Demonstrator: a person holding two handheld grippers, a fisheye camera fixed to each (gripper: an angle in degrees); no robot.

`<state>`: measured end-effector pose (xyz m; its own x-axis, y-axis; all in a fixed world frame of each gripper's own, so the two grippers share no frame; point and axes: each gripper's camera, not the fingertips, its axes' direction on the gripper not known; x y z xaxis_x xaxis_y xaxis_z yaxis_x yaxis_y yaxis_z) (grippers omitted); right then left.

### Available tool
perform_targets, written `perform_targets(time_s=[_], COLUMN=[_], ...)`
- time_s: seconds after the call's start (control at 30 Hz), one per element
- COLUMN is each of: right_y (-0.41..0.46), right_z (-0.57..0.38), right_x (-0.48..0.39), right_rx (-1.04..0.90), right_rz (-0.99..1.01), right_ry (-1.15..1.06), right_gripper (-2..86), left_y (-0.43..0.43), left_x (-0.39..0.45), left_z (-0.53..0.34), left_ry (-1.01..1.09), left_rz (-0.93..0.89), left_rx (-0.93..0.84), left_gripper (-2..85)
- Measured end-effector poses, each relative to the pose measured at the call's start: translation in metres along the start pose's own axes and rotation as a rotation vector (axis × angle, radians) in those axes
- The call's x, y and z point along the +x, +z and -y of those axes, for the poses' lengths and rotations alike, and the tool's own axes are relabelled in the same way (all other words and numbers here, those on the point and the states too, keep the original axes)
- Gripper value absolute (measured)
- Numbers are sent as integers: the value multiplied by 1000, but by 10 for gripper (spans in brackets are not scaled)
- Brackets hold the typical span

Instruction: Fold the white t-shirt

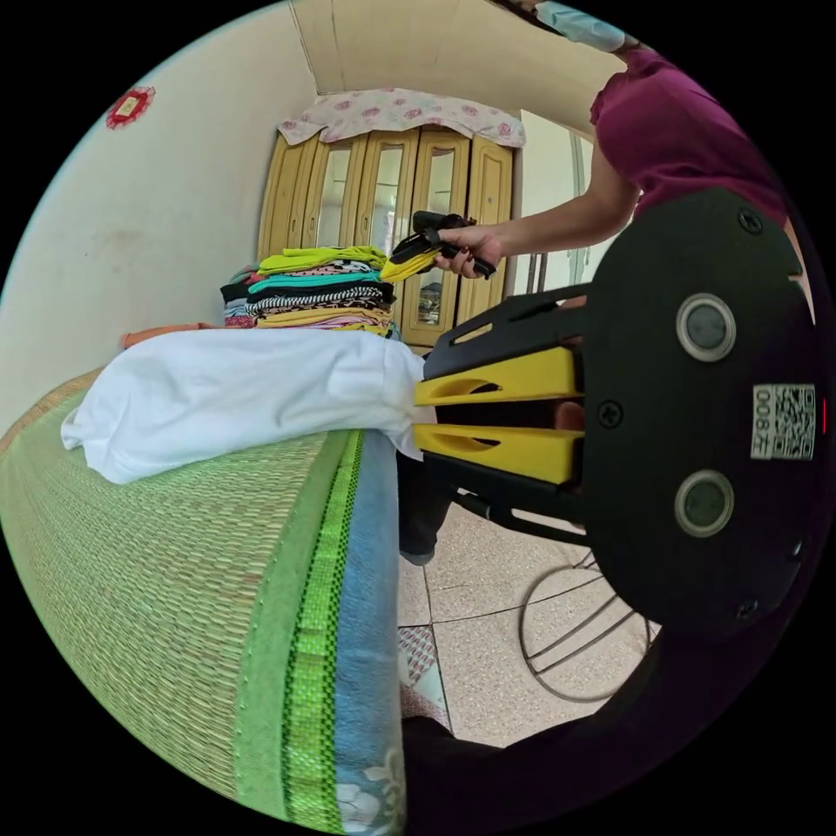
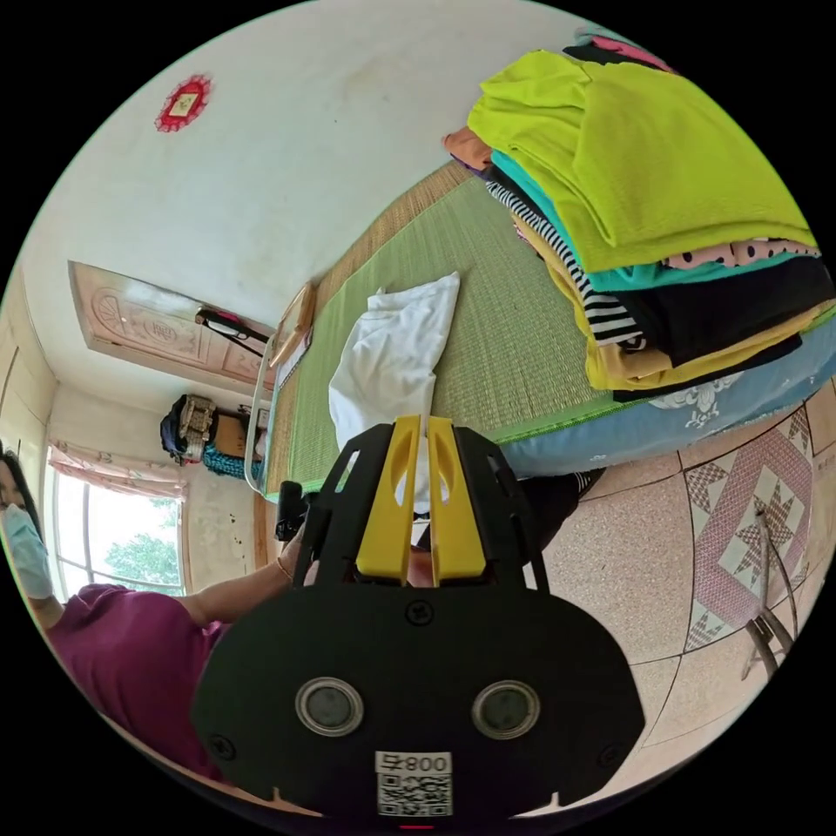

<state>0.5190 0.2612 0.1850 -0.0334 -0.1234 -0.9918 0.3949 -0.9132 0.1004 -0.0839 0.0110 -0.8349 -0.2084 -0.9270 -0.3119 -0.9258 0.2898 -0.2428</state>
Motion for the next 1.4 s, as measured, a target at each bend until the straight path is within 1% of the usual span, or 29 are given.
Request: perform_targets(time_s=[0.17,0.37,0.57,0.7,0.77,0.87,0.93,1.03,1.1,1.17,1.27,1.4], right_y=[41,100,157,185,198,216,229,242,246,251,257,257], right_z=[-15,-32,-60,-73,-77,-77,-78,-80,-81,-81,-79,-81], right_x=[-53,-106,-171,-213,-235,-246,-247,-249,-252,-256,-260,-267], right_rx=[-120,-252,-364,-384,-374,-395,-427,-448,-449,-452,-450,-422], right_rz=[-22,-63,-159,-207,-270,-302,-296,-310,-314,-342,-352,-353], right_ry=[-122,-232,-441,-571,-651,-683,-675,-665,-664,-676,-683,-694], right_gripper=[36,60,80,94,98,99,99,100,100,99,100,98], left_y=[1,12,-2,-15,-20,-26,-20,-9,-5,-4,-12,-30], left_x=[-6,3,22,39,46,47,33,19,18,20,25,37], left_z=[2,21,15,13,15,21,31,46,54,60,65,64], left_ry=[-24,26,97,154,180,178,123,66,61,54,62,69], left_rz=[46,70,-24,-84,-70,32,76,78,55,77,25,-88], left_rx=[24,-12,8,22,25,42,15,-11,-11,-17,-14,19], left_gripper=[69,14,3,5,9,27,53,59,47,32,21,17])
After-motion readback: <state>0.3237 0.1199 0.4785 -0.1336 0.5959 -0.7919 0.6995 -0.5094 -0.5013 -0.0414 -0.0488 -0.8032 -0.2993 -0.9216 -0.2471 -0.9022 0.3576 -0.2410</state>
